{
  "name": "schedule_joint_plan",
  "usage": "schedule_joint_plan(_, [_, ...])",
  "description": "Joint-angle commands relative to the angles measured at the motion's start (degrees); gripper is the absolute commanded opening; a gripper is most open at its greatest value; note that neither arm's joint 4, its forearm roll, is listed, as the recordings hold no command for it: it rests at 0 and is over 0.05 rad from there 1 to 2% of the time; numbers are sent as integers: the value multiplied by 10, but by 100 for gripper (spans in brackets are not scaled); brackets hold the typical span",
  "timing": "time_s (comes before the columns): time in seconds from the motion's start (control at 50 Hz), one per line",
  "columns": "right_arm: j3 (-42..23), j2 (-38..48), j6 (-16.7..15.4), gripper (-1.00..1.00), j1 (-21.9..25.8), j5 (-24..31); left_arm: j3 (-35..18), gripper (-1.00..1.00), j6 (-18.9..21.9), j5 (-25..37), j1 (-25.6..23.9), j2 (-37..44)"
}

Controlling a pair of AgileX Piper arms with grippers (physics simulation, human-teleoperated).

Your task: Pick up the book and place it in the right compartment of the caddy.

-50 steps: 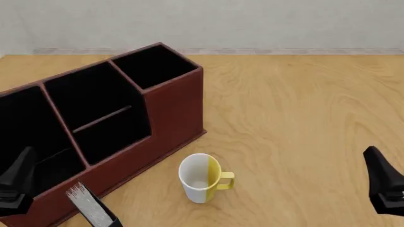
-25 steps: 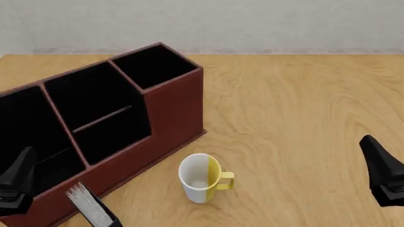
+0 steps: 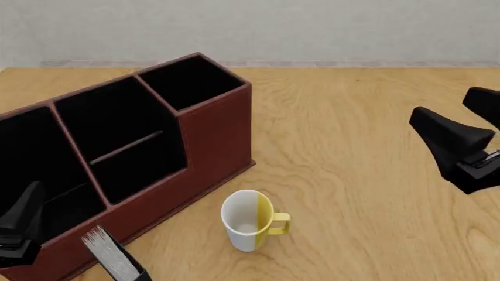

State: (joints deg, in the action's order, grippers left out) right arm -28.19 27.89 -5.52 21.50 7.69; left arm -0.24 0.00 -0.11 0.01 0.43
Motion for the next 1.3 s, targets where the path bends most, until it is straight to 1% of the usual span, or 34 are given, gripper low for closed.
schedule_joint_plan(0.02, [-87, 99, 4, 100, 79, 27, 0, 100, 0, 0, 0, 0])
schedule_joint_plan(0.06, [-101, 110, 11, 100, 93, 33, 0, 100, 0, 0, 0, 0])
schedule_joint_plan(0.14, [-128, 135, 12, 100, 120, 45, 0, 100, 0, 0, 0, 0])
schedule_joint_plan(0.18, [-143, 157, 20, 100, 131, 55, 0, 100, 0, 0, 0, 0])
schedule_joint_plan(0.26, [-167, 181, 21, 100, 157, 62, 0, 100, 0, 0, 0, 0])
schedule_joint_plan(0.28, [-178, 195, 29, 100, 168, 67, 0, 100, 0, 0, 0, 0])
schedule_joint_plan(0.32, [-192, 211, 37, 100, 178, 73, 0, 100, 0, 0, 0, 0])
schedule_joint_plan(0.44, [-242, 263, 41, 100, 212, 83, 0, 100, 0, 0, 0, 0])
schedule_joint_plan(0.52, [-269, 292, 56, 100, 228, 94, 0, 100, 0, 0, 0, 0])
schedule_joint_plan(0.54, [-284, 309, 68, 100, 237, 100, 0, 100, 0, 0, 0, 0])
schedule_joint_plan(0.58, [-296, 318, 72, 100, 239, 105, 0, 100, 0, 0, 0, 0])
schedule_joint_plan(0.6, [-314, 337, 83, 100, 248, 112, 0, 100, 0, 0, 0, 0])
schedule_joint_plan(0.68, [-333, 357, 84, 100, 256, 116, 0, 100, 0, 0, 0, 0])
schedule_joint_plan(0.72, [-350, 380, 97, 100, 269, 119, 0, 100, 0, 0, 0, 0])
schedule_joint_plan(0.78, [-363, 397, 109, 100, 275, 118, 0, 100, 0, 0, 0, 0])
schedule_joint_plan(0.84, [-368, 406, 110, 100, 281, 112, 0, 100, 0, 0, 0, 0])
schedule_joint_plan(0.94, [-372, 435, 134, 100, 300, 96, 0, 100, 0, 0, 0, 0])
schedule_joint_plan(1.0, [-370, 443, 142, 100, 305, 90, 0, 100, 0, 0, 0, 0])
schedule_joint_plan(1.1, [-355, 455, 157, 100, 313, 75, 0, 100, 0, 0, 0, 0])
schedule_joint_plan(1.3, [-335, 472, 175, 100, 329, 55, 0, 100, 0, 0, 0, 0])
